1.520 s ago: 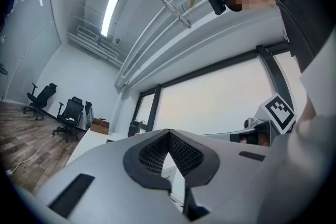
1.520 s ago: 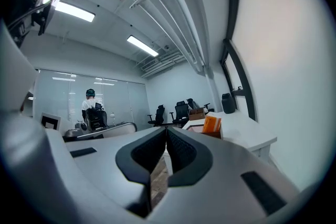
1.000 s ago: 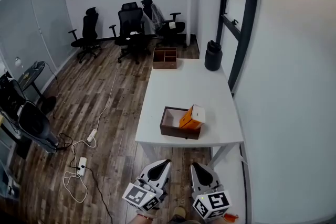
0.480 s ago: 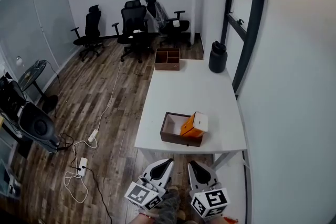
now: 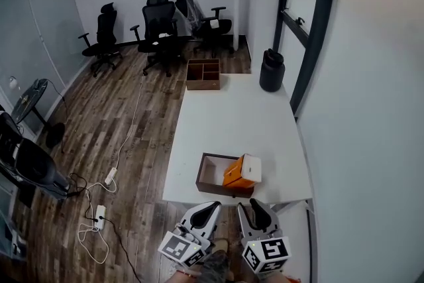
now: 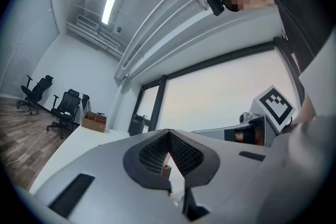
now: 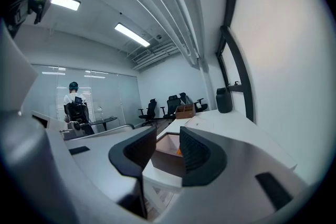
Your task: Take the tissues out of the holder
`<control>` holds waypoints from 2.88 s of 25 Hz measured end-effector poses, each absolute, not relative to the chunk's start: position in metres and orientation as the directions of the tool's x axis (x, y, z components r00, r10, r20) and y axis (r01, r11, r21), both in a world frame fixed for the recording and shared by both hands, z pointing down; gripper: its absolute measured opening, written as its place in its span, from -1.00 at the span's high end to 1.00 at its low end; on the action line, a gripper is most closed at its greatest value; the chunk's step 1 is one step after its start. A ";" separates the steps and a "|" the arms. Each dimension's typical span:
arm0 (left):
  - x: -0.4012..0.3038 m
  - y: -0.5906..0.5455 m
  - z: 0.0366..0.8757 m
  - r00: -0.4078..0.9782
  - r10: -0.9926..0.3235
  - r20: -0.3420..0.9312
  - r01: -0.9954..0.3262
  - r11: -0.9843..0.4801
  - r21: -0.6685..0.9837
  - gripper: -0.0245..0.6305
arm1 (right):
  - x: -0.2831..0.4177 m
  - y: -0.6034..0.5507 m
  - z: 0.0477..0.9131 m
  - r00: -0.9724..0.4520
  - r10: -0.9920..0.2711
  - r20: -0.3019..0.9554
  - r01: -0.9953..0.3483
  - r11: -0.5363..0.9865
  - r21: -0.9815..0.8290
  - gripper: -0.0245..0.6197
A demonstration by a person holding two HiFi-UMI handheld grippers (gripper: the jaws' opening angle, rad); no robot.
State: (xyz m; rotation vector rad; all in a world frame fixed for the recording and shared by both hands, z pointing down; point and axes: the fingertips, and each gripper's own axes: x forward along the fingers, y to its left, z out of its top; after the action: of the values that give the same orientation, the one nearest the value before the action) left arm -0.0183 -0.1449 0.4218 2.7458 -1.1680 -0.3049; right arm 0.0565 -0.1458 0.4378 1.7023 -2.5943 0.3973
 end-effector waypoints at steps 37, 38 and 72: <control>-0.021 -0.264 0.465 0.654 -0.753 -0.077 -0.714 -0.647 0.267 0.92 | 0.072 -0.274 0.510 -0.322 -0.875 0.361 -0.929 0.219 -0.297 -0.16; -0.021 -0.265 0.467 0.652 -0.755 -0.075 -0.715 -0.645 0.270 0.92 | 0.072 -0.276 0.512 -0.316 -0.874 0.369 -0.932 0.214 -0.293 -0.16; -0.020 -0.263 0.446 0.635 -0.769 -0.068 -0.735 -0.629 0.254 0.92 | 0.092 -0.277 0.464 -0.364 -0.892 0.268 -0.916 0.291 -0.277 0.07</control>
State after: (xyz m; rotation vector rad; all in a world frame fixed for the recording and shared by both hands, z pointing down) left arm -0.0196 -0.2631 0.4457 2.6531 -1.2359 -0.2524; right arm 0.0920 -0.2775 0.4637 1.7352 -2.4736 0.5974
